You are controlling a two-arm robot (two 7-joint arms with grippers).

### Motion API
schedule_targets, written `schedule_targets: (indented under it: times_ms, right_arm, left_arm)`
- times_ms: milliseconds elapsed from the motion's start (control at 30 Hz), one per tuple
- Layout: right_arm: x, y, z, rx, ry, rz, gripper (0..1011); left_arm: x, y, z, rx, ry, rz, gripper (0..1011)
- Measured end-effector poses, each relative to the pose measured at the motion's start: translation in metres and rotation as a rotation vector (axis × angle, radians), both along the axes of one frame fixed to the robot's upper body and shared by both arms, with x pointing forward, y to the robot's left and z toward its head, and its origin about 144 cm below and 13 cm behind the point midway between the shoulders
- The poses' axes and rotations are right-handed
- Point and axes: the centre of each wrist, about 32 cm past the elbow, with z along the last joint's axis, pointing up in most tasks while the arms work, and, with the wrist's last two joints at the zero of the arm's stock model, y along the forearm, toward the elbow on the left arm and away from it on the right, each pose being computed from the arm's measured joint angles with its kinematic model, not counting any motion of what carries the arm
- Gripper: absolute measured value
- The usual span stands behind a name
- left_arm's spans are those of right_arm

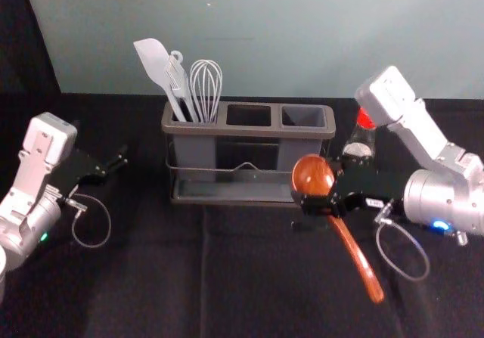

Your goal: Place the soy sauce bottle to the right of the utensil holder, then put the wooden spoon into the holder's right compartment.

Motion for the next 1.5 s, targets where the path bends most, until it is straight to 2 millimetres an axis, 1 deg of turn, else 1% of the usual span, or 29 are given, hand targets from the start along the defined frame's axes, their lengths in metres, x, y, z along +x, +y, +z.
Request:
schedule_targets:
  times_ms: [167, 400, 600, 800, 1067, 1500]
  right_arm:
    - [-0.004, -0.003, 0.009, 0.031, -0.047, -0.001, 840]
    - [-0.008, -0.005, 0.014, 0.067, -0.092, -0.007, 841]
    - [-0.012, -0.006, 0.024, 0.095, -0.164, -0.011, 840]
    - [-0.018, -0.006, 0.035, 0.115, -0.277, -0.024, 840]
    - [-0.021, -0.005, 0.045, 0.155, -0.348, -0.027, 840]
    - [-0.019, -0.006, 0.065, 0.208, -0.446, -0.032, 840]
  left_arm:
    - [0.0, 0.0, 0.0, 0.0, 0.0, 0.0, 1005]
    - [0.0, 0.0, 0.0, 0.0, 0.0, 0.0, 1005]
    - [0.0, 0.0, 0.0, 0.0, 0.0, 0.0, 1005]
    - [0.0, 0.0, 0.0, 0.0, 0.0, 0.0, 1005]
    - [0.0, 0.0, 0.0, 0.0, 0.0, 0.0, 1005]
    - [0.0, 0.0, 0.0, 0.0, 0.0, 0.0, 1005]
